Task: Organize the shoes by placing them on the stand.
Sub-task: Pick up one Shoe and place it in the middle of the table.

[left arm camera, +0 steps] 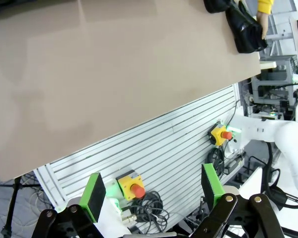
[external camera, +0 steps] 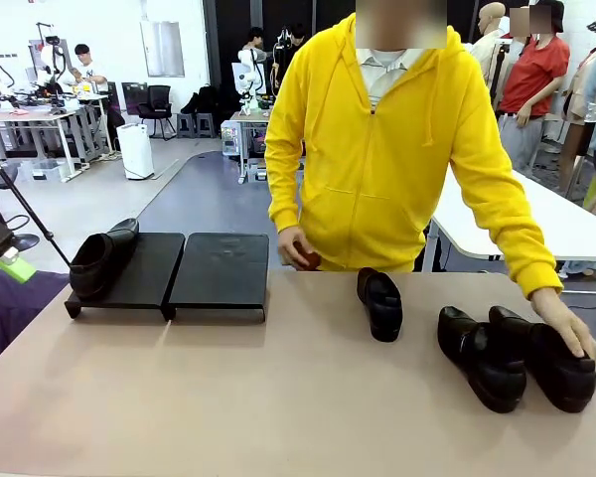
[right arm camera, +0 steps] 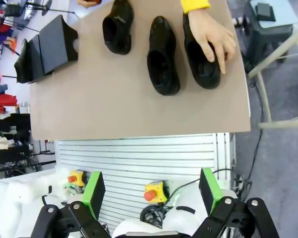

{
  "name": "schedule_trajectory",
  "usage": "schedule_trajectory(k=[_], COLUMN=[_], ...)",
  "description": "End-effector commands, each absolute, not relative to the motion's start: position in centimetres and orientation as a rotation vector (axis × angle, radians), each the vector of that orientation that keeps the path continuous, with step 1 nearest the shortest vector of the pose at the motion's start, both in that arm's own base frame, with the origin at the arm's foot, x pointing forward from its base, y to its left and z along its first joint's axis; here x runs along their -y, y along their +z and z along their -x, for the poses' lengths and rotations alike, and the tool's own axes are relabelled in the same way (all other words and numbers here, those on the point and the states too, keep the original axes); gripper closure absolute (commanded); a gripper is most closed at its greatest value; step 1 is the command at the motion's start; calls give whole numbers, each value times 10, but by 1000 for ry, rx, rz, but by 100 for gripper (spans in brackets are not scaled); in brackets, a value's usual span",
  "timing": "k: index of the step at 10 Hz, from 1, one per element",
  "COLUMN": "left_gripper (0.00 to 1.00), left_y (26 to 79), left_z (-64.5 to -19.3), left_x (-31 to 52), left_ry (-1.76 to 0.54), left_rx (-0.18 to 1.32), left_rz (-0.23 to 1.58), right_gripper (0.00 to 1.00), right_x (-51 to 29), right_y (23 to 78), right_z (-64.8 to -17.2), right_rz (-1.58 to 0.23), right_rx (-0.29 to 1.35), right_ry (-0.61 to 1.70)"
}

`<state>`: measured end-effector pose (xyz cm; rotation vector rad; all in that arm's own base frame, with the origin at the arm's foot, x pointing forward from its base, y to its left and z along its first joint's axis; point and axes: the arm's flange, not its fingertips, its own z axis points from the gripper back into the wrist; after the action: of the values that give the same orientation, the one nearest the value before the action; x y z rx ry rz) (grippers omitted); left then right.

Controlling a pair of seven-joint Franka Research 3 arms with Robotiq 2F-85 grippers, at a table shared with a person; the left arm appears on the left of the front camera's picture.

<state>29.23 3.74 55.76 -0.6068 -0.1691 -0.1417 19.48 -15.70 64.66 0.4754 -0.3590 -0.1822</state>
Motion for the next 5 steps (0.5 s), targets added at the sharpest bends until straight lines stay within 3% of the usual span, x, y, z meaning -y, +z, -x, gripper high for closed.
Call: schedule_trajectory(k=[1, 5], left_gripper=[0, 0], left_y=[557, 557], left_z=[-293, -293], left_x=[-36, -36], left_ry=[-129, -129], left_rx=[179, 179], left_rz=[616, 616], right_gripper=[0, 0], right_x=[138, 75], right_y=[642, 623], right_z=[-209, -288], right_rz=[-476, -466], right_rx=[378, 292], right_ry=[-209, -163])
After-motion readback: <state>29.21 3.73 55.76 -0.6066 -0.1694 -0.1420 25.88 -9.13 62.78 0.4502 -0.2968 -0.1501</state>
